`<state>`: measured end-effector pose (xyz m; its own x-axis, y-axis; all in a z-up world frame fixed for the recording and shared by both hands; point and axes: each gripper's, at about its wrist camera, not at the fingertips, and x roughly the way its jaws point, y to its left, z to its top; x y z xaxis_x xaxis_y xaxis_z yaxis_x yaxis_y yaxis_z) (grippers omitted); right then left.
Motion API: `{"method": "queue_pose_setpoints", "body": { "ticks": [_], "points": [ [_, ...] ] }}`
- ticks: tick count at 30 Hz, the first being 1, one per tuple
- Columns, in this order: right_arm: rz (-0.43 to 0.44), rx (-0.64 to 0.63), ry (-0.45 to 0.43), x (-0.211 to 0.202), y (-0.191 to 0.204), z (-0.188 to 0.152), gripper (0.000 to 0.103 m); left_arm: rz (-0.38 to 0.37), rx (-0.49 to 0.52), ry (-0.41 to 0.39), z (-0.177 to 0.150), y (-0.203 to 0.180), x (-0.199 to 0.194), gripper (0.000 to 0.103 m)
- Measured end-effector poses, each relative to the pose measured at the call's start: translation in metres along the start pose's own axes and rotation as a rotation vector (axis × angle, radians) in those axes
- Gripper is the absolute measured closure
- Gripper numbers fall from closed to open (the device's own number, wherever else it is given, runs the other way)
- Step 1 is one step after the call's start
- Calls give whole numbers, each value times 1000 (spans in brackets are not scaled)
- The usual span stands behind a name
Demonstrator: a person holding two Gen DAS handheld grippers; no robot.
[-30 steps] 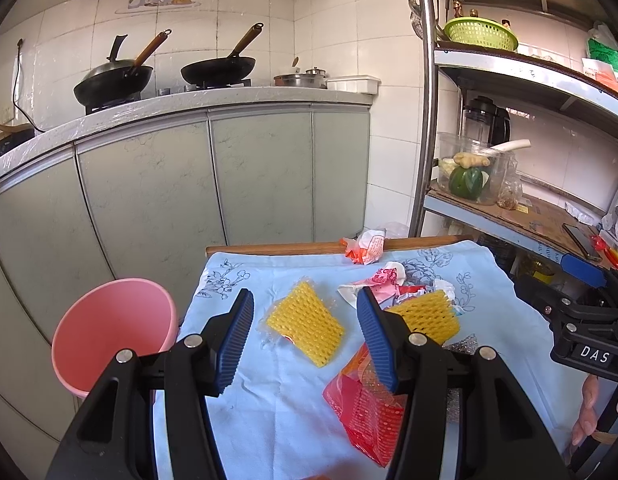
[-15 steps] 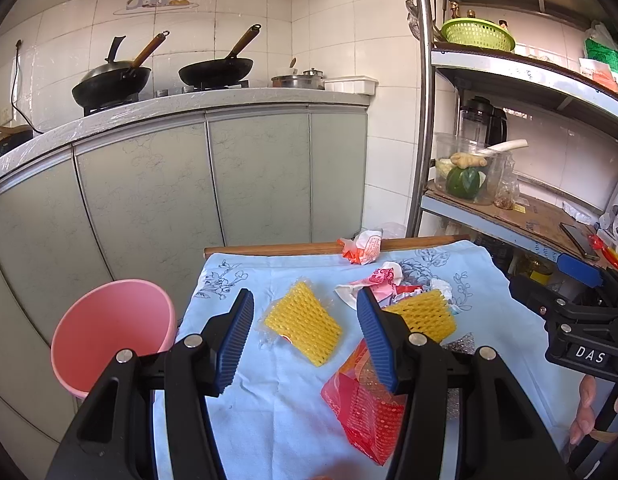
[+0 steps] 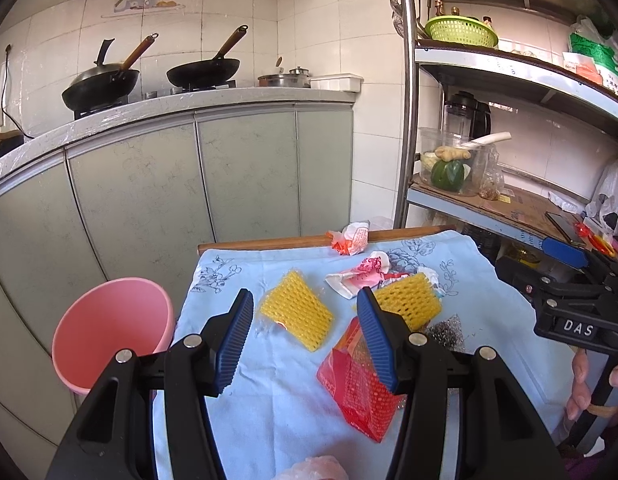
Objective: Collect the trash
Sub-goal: 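Lower the left tool onto the clear plastic bag and close it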
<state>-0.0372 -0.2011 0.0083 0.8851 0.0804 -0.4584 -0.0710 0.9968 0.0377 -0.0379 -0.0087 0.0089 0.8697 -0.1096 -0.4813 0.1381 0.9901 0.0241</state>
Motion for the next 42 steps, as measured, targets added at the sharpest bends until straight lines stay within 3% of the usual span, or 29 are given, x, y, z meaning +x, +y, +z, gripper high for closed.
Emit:
{"method": "queue_pose_setpoints", "body": {
  "ticks": [7,12,16,25,30,39,42],
  "points": [
    [27,-7,20,-4,-1,-1,4,-67,10,32,-9,15,-20,47],
    [39,-33,33,-8,3,-4,4,-219,58,87,-21,19,-39,42],
    [57,-39,45,-8,4,-6,4,-285,85,154,-38,19,-44,42],
    [141,-78,73,-5,18,-9,4,-272,155,326,-82,18,-25,42],
    [194,-114,84,-4,28,-13,4,-252,130,377,-90,25,-12,43],
    [267,-137,120,1,39,-18,4,-304,107,388,-94,31,-7,73],
    [295,-149,127,2,44,-18,4,-305,119,369,-93,30,-9,76]
  ]
}}
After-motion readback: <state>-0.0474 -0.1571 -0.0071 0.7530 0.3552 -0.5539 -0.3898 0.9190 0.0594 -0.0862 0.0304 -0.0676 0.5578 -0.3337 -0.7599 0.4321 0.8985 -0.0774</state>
